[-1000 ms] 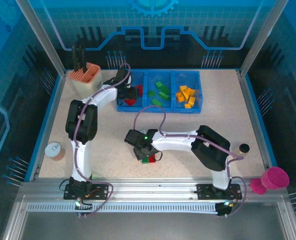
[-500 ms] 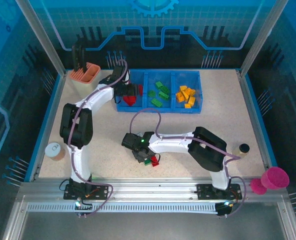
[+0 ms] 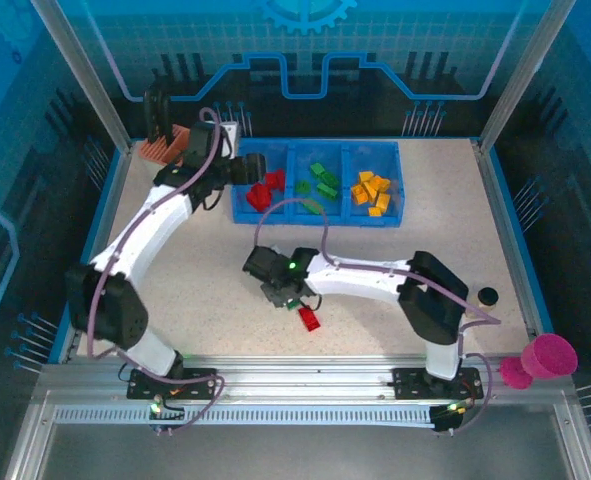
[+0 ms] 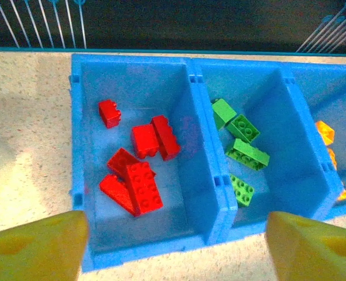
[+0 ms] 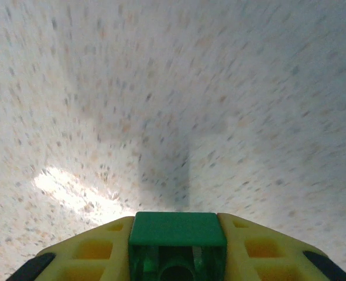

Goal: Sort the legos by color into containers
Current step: Pick up the lego from the bottom-center of the table, then place the lego in the container.

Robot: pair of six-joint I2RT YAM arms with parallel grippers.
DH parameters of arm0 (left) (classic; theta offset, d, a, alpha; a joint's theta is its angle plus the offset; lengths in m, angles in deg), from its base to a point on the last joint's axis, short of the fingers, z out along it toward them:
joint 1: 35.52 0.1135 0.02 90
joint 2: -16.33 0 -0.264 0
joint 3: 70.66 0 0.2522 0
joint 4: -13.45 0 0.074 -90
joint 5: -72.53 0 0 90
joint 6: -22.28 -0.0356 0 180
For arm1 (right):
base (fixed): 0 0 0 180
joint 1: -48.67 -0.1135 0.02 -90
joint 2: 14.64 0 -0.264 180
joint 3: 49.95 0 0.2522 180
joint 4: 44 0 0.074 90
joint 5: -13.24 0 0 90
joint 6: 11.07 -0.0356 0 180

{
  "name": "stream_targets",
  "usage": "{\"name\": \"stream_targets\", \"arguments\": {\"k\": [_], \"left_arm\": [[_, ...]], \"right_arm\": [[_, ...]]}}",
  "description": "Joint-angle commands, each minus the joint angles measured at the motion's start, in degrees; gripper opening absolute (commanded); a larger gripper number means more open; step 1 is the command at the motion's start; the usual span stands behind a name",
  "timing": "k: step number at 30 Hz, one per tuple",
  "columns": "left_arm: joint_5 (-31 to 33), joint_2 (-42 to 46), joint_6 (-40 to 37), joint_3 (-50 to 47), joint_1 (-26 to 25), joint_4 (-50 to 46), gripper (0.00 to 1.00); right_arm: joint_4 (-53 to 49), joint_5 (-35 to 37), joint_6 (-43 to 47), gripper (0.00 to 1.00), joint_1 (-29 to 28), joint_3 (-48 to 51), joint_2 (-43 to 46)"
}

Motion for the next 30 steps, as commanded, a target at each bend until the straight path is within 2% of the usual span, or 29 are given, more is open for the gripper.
{"name": "stream_targets", "arguments": {"k": [1, 4, 8, 13, 16, 23, 30], "left_arm": [[0.11, 6.31, -0.37, -5.04, 0.28, -0.83, 0.92], [0.67, 11.37, -0.99, -7.93, 0.28, -3.64, 0.99], [0.42, 17.63, -1.44, -11.67, 0.28, -6.47, 0.99], [4.83, 25.7, 0.69, -16.28, 0.2, -7.64, 0.99], [5.66, 30.8, 2.13, -19.76, 0.28, -4.8, 0.99], [3.22, 40.03, 4.33, -31.73, 0.37, 5.84, 0.99], [0.61, 38.44, 2.6, -29.71, 0.33, -4.63, 0.99]], "right_arm": [[-0.89, 2.07, 5.69, 0.32, 3.73, -2.48, 4.4], [-0.15, 1.92, 9.6, 0.33, 7.41, -3.63, 5.71], [1.17, 1.24, 14.66, 0.33, 12.66, -5.28, 5.84], [2.99, -1.5, 20.74, 0.32, 20.4, -9.95, 3.25], [3.34, -2.85, 24.09, 0.32, 24.14, -15.13, -0.76], [2.16, -6.36, 28.63, 0.32, 29.3, -30.85, -13.96], [-3.26, -8.08, 29.81, 0.32, 33.31, -51.27, -30.84]]}}
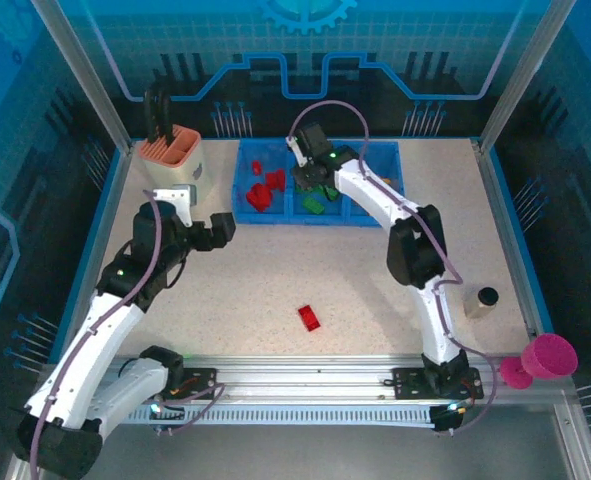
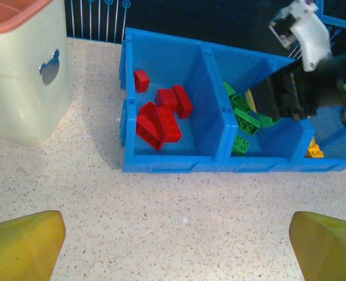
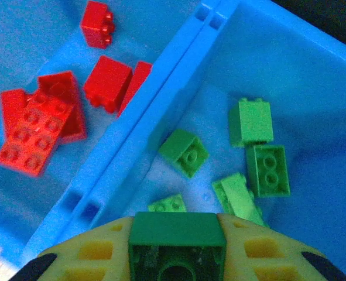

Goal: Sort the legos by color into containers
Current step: Place the lego in the container, then pick up the lego from the middle-left of the table.

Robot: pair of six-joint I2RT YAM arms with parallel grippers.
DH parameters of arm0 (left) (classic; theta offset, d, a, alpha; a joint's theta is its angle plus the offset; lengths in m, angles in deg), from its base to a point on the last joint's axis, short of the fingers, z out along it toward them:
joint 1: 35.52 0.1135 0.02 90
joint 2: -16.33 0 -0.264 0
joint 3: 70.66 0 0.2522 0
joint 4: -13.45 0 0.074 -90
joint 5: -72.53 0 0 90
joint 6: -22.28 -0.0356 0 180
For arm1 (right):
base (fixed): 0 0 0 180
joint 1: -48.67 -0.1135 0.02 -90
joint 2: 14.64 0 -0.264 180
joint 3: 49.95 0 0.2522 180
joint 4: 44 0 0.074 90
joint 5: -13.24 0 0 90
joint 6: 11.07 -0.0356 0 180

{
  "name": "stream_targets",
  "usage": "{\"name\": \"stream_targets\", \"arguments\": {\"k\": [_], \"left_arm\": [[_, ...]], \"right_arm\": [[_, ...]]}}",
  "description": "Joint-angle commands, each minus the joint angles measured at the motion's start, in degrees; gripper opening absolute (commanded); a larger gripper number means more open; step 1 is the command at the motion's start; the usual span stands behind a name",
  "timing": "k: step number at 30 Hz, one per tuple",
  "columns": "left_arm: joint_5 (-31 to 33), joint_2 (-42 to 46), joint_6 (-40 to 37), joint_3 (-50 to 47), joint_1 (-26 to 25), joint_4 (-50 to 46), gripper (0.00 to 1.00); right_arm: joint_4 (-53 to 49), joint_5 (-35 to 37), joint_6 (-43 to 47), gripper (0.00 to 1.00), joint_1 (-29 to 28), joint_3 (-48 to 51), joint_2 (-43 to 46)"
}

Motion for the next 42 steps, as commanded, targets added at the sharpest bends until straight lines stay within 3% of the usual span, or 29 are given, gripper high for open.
{"name": "stream_targets", "arguments": {"k": [1, 6, 14, 19, 23, 26, 30, 42], "left_arm": [[-2.82, -0.36, -0.36, 1.64, 0.2, -5.52, 0.99], [-10.47, 0.3, -2.0, 0.71, -1.61, -10.77, 0.99], [-3.31, -5.55, 7.01, 2.72, -15.71, -18.89, 0.99], [-4.16, -8.31, 14.2, 2.33, -22.17, -18.05, 0.99], [3.22, -9.5, 22.17, 1.55, -28.89, -17.68, 0.99], [9.32, -11.88, 27.54, 2.94, -35.8, -18.83, 0.99], [11.42, -16.1, 34.2, 4.26, -42.65, -18.17, 0.99], [12.18, -30.11, 56.99, 10.41, -50.94, -23.01, 0.99]], "right_arm": [[-4.6, -1.91, 1.5, 0.32, 2.52, -9.93, -7.27], [-7.98, -2.58, 1.92, 0.32, 4.55, -20.97, -15.36], [-6.9, -3.1, 2.41, 0.34, 6.37, -21.36, -16.71], [-6.26, -3.62, 3.08, 0.37, 6.38, -20.02, -16.14], [-6.01, -3.54, 3.72, 0.44, 6.41, -19.44, -15.98], [-5.05, -3.63, 3.99, 0.48, 6.39, -18.13, -14.87], [-3.39, -4.22, 4.29, 0.53, 6.51, -15.84, -12.12], [0.32, -6.29, 5.01, 0.59, 6.81, -6.63, 1.51]]}}
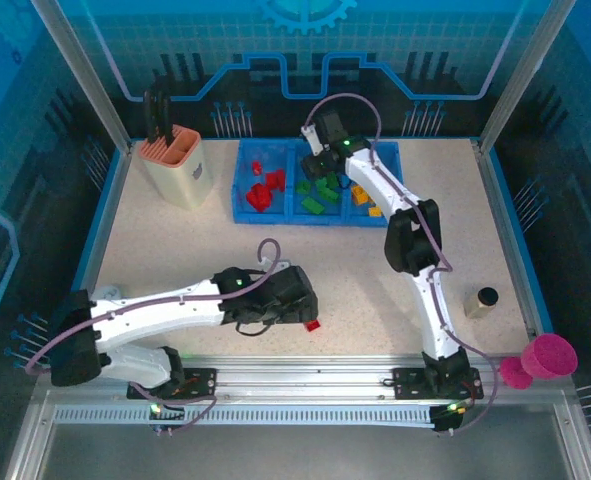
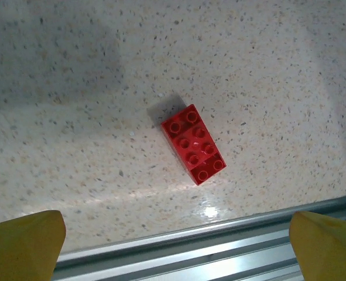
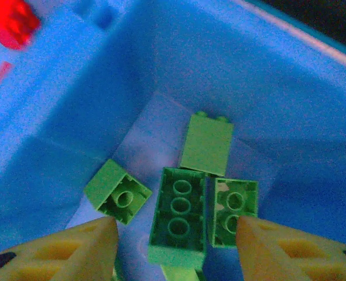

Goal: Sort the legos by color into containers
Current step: Pick up the lego from the middle-left of the table.

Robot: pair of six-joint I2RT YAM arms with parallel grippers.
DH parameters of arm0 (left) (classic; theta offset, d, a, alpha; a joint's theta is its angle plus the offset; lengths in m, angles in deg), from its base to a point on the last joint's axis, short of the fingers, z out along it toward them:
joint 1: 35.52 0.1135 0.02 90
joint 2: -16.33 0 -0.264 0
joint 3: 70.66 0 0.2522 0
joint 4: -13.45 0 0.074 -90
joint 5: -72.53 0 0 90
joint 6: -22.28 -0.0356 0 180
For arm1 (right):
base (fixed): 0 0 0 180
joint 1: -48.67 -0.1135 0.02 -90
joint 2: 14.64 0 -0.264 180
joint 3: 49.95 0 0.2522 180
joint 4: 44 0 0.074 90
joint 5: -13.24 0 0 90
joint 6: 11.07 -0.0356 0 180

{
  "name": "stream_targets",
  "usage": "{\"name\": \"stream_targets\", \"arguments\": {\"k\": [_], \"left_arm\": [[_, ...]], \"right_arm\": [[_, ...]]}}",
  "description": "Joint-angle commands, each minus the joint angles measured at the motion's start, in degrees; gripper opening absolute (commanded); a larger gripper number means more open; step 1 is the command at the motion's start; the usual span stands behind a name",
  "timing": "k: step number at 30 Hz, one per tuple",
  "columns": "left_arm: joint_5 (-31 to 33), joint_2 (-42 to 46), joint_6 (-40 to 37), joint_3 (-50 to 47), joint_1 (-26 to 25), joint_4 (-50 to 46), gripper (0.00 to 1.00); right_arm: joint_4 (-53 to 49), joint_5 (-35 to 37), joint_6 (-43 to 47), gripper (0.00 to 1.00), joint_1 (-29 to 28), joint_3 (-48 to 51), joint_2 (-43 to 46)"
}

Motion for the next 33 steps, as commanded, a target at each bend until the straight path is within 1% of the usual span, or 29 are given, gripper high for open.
{"name": "stream_targets", "arguments": {"k": [1, 5, 8, 13, 15, 19, 21, 23, 26, 29, 33], "left_arm": [[1.37, -3.45, 9.84, 3.31, -1.68, -4.55, 0.99], [1.1, -9.02, 15.45, 6.82, -2.67, -8.73, 0.99], [1.06, -12.81, 17.12, 8.87, -3.31, -8.77, 0.99], [2.79, -16.46, 19.42, 8.53, -3.56, -5.3, 0.99], [3.84, -17.62, 19.91, 8.6, -3.6, -4.87, 0.99], [4.09, -19.47, 20.31, 8.6, -3.51, -2.04, 0.96], [3.63, -20.89, 20.71, 8.95, -3.42, -0.68, 0.95], [3.24, -22.32, 21.27, 9.3, -3.36, 0.16, 0.95], [2.86, -24.46, 21.84, 9.74, -3.01, 1.58, 0.93], [2.03, -26.39, 22.01, 10.14, -2.25, 2.84, 0.9], [1.11, -28.2, 22.06, 10.63, -1.51, 3.73, 0.82]], "right_arm": [[2.72, -1.58, 0.8, 0.6, 0.9, 2.83, 7.95], [4.11, -2.36, 0.57, 0.62, 1.4, 7.93, 13.73], [5.37, -1.88, -0.28, 0.64, 1.7, 15.32, 19.72], [14.27, -3.14, -4.04, 0.73, 2.41, 39.03, 36.01], [16.84, -5.27, -6.3, 0.77, 2.83, 48.41, 42.8], [20.3, -7.28, -8.67, 0.86, 2.81, 63.61, 54.63], [20.78, -7.34, -10.18, 0.88, 2.77, 69.73, 59.96], [20.25, -8.06, -11.03, 0.89, 2.76, 74.09, 64.25], [18.76, -8.35, -12.19, 1.0, 2.67, 79.25, 70.11], [16.83, -7.98, -12.74, 1.0, 2.81, 82.89, 74.8], [15.09, -7.93, -13.18, 1.0, 2.76, 85.72, 79.14]]}}
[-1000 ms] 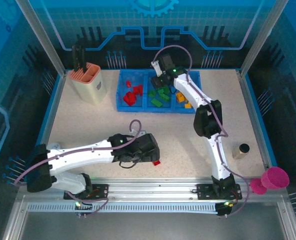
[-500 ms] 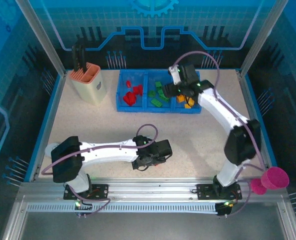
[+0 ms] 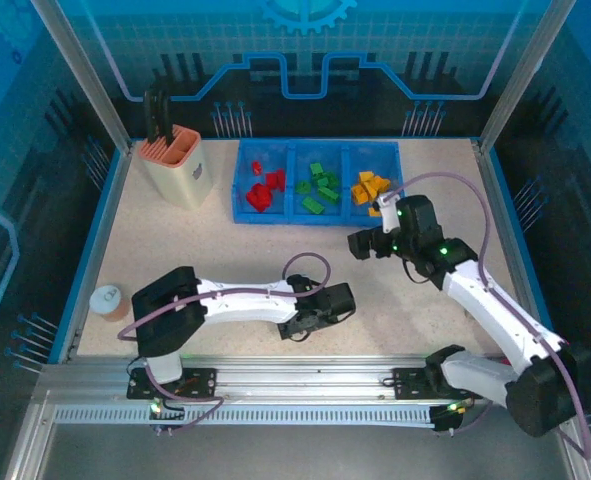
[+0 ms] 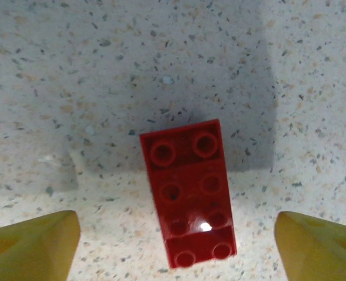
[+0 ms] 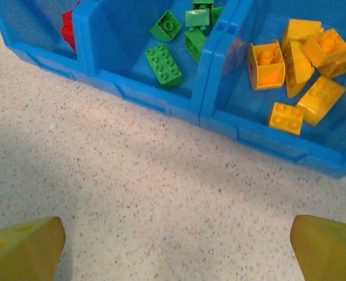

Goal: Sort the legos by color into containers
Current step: Pick up the lego from the middle-left of the table.

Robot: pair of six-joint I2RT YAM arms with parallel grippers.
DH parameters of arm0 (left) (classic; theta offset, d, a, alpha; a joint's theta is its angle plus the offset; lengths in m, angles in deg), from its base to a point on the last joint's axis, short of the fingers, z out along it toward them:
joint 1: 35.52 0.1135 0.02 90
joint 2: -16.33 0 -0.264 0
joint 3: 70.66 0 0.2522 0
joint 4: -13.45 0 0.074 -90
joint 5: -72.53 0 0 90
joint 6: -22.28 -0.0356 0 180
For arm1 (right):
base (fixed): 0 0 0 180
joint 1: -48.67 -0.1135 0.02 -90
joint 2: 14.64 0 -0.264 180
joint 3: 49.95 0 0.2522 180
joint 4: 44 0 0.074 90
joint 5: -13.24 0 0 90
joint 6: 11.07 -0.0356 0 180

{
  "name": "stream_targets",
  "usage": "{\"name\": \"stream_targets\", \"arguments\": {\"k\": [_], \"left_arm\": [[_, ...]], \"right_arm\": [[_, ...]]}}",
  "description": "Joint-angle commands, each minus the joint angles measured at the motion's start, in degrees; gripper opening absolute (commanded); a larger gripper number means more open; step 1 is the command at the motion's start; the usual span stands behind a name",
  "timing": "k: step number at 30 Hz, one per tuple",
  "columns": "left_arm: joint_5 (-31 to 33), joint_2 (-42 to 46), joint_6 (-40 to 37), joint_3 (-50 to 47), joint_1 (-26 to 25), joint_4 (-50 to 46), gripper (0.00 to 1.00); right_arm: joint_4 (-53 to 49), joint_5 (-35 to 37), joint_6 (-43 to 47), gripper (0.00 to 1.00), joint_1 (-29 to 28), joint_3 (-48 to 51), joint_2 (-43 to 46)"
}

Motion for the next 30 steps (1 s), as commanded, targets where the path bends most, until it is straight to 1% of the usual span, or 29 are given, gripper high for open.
{"name": "stream_targets", "arguments": {"k": [1, 5, 10, 14, 16, 18, 21, 26, 30], "left_arm": [[-1.1, -1.42, 0.72, 1.47, 0.72, 0.92, 0.79], [-2.9, -2.99, 0.24, 1.54, 1.09, 1.57, 0.64], [-5.04, -4.39, 0.34, 1.61, 1.07, 1.86, 0.61], [-6.86, -4.91, 0.04, 0.84, 1.03, 2.65, 0.51], [-7.64, -4.84, -0.17, 0.22, 1.05, 3.06, 0.49], [-7.95, -4.61, -0.49, -0.22, 1.12, 2.86, 0.4], [-8.2, -3.83, -1.15, -0.64, 1.15, 2.51, 0.38], [-7.46, -0.52, -3.61, -0.88, 2.66, -0.36, 0.3], [-3.83, 6.92, -7.21, -3.08, 7.34, -3.15, 0.27]], "right_arm": [[-1.58, -0.07, -1.41, 1.0, 0.53, 2.13, 3.11], [-1.5, 0.85, -0.85, 1.0, 0.61, 3.57, 4.39], [-1.27, 1.24, -0.1, 1.0, 0.62, 3.59, 3.53], [-1.14, 2.1, 0.49, 1.0, 0.62, 3.53, 2.73], [-1.04, 2.67, 0.85, 1.0, 0.77, 3.65, 2.55], [-1.15, 3.2, 1.05, 1.0, 0.79, 3.78, 2.46], [-0.97, 2.54, 1.17, 1.0, 1.45, 4.06, 2.21], [-0.97, 2.42, 1.32, 1.0, 2.02, 4.28, 1.38], [-0.89, 2.68, 1.27, 1.0, 2.59, 4.59, 1.58]]}}
